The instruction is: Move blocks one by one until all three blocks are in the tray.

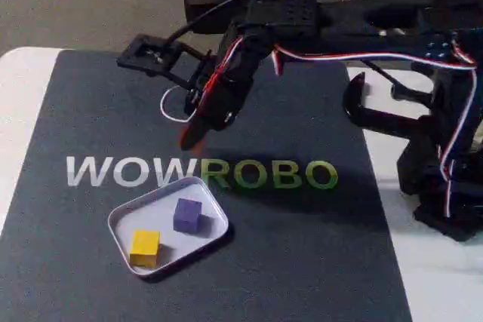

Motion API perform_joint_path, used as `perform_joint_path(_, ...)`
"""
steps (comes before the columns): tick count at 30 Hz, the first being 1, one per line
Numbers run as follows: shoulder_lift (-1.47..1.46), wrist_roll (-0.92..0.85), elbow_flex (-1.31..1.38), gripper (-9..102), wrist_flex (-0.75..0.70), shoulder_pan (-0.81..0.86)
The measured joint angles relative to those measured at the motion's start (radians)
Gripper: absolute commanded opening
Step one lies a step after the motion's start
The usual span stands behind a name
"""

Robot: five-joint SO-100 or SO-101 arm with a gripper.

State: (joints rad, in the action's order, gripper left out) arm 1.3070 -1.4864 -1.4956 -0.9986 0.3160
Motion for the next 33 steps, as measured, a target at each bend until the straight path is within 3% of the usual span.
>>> perform_joint_path(24,0.044,-0.026,0.0,-8,0.003,-0.173)
perform_joint_path(33,-0.034,-0.017,0.0,-8,0.104,-0.201)
